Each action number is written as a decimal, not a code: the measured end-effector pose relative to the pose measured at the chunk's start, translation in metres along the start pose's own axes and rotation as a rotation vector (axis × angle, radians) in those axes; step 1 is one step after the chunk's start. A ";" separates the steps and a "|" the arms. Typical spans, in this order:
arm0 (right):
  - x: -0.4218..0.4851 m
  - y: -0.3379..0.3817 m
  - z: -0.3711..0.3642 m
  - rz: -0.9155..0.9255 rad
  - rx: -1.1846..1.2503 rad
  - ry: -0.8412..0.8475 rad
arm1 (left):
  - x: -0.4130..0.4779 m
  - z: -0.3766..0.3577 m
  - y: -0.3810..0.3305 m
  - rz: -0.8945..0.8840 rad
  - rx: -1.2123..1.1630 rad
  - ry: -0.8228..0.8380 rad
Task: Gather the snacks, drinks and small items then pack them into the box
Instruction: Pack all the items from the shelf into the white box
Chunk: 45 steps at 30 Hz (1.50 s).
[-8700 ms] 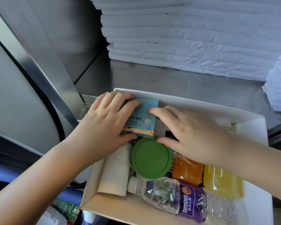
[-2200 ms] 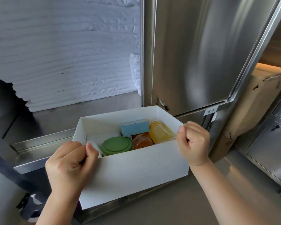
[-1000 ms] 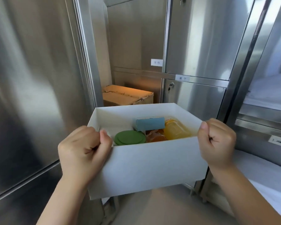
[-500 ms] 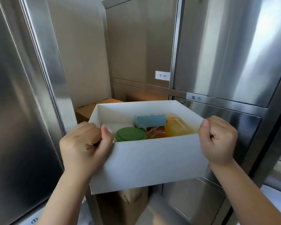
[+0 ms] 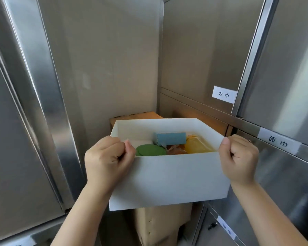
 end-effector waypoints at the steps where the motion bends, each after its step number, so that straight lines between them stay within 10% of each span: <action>1: -0.001 -0.013 -0.005 -0.002 0.014 0.010 | -0.002 -0.009 -0.002 0.012 0.023 0.004; 25: -0.063 -0.131 -0.089 0.021 0.042 0.021 | -0.082 -0.158 -0.063 -0.181 0.730 0.155; 45: -0.048 -0.185 -0.164 -0.026 0.060 0.102 | -0.059 -0.231 0.000 -0.071 0.708 0.256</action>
Point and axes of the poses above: each hand's wrist, its own x-axis towards the middle knuckle, its own z-axis out of the back of the hand, y = z × x, the point moved 8 cm from there along x, towards the middle knuckle, and after that the axes turned 14 degrees about x, right-handed, at the moved point
